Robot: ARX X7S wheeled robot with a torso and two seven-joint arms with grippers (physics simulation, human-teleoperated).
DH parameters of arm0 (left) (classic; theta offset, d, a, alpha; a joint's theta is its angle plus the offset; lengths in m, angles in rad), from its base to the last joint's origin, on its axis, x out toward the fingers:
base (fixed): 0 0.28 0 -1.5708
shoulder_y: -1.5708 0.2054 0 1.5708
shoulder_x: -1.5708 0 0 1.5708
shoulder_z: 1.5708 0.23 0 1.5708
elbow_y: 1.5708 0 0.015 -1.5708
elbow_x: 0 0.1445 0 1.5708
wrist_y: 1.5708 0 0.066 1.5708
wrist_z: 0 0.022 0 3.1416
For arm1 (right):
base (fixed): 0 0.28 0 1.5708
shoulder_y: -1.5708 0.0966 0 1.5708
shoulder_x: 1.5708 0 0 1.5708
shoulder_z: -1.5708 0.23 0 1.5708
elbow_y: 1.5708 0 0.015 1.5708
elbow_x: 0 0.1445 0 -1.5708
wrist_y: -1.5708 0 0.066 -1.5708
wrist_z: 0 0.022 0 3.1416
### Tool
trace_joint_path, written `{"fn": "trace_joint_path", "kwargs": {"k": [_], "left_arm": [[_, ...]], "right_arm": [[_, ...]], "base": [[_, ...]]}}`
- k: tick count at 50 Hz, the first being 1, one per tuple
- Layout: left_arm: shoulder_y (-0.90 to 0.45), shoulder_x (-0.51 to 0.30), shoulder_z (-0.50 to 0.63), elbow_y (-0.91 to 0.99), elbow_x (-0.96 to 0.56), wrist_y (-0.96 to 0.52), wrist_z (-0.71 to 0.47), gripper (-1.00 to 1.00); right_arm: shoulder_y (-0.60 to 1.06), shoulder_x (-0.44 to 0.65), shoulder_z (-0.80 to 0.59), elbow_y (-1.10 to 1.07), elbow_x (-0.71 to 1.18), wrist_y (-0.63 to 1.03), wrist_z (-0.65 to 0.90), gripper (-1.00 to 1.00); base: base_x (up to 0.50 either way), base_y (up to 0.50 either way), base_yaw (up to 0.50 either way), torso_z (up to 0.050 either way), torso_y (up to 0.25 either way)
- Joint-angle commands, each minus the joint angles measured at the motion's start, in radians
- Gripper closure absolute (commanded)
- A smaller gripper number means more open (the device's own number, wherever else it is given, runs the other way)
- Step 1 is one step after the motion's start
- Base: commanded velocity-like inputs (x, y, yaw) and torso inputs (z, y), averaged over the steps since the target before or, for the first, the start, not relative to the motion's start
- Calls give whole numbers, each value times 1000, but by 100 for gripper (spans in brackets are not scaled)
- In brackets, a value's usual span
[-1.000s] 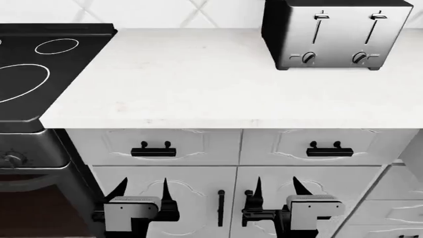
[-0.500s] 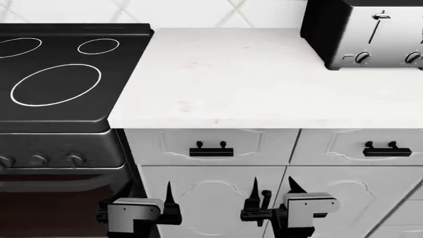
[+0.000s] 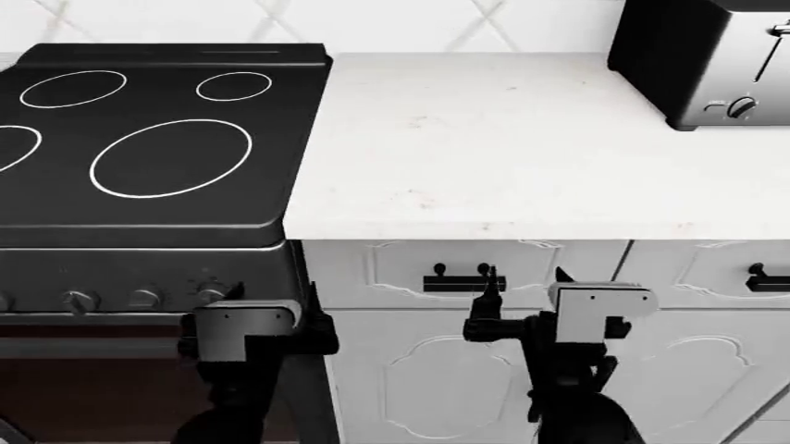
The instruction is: Pick and place the shaker into the drawer. Then close the cabinet.
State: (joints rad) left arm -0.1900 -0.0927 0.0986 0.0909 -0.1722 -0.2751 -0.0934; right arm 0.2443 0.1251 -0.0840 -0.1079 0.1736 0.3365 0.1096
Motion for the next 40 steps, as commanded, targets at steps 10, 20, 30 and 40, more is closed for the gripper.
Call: {"fn": "trace_joint_path", "kwargs": {"k": [10,20,30,40], "left_arm": [[-1765,84,6,-631,-167,-656,-189,-100],[-2166,92,292,-1222,-408,-436,-108,-100],[-2166,92,465,-1260,-594,-372,-129,-100],[-2166,92,522,-1247,-633,-386,-97,-100]], "right_arm": [[1942,-15,-176,859,13,633,-75,-100],[2112,-123,50,1030,-292,660,-240,-100],[2112,-124,23,1034,-281,661,-293,-100],[2112,-124,11,1042,-285,663,-311,-100]], "base": [[0,0,0,0,0],[0,0,0,0,0],[0,0,0,20,0],[0,0,0,50,0]]}}
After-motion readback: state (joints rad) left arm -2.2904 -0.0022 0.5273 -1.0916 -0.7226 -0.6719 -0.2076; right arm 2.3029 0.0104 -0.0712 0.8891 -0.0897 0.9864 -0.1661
